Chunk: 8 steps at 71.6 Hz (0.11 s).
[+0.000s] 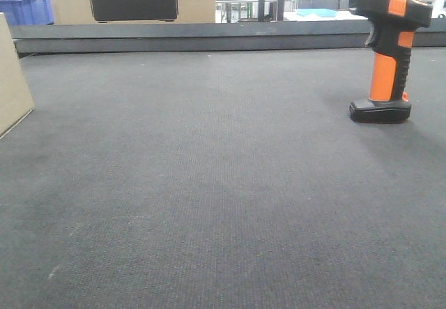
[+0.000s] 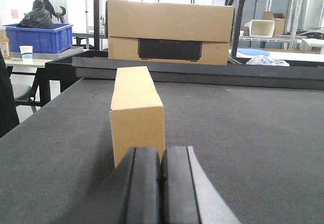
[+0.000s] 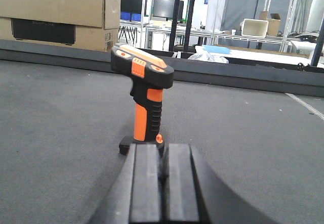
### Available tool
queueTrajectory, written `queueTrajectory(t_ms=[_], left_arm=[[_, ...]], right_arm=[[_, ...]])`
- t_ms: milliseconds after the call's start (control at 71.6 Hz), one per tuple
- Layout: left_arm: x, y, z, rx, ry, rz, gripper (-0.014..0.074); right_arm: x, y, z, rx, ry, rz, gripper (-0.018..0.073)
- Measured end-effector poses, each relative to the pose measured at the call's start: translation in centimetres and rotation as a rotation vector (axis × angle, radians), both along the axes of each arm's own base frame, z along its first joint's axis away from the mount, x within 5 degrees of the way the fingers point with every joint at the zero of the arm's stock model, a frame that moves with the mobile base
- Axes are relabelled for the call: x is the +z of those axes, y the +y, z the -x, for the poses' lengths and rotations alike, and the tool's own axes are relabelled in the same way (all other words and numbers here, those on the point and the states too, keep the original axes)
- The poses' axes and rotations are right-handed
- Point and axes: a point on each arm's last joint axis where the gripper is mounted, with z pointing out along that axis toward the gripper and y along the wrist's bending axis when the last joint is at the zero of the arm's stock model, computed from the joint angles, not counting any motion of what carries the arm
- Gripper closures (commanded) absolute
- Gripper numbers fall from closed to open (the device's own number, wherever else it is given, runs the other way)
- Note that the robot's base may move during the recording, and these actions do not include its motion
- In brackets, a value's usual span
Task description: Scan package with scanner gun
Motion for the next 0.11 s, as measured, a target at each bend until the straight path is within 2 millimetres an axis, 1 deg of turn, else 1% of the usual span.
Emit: queueTrajectory(t_ms=[112], left_arm=[[0.0,0.0,0.0,0.0,0.0,0.0,0.0708]], right_arm=[[0.0,0.0,0.0,0.0,0.0,0.0,0.0727]])
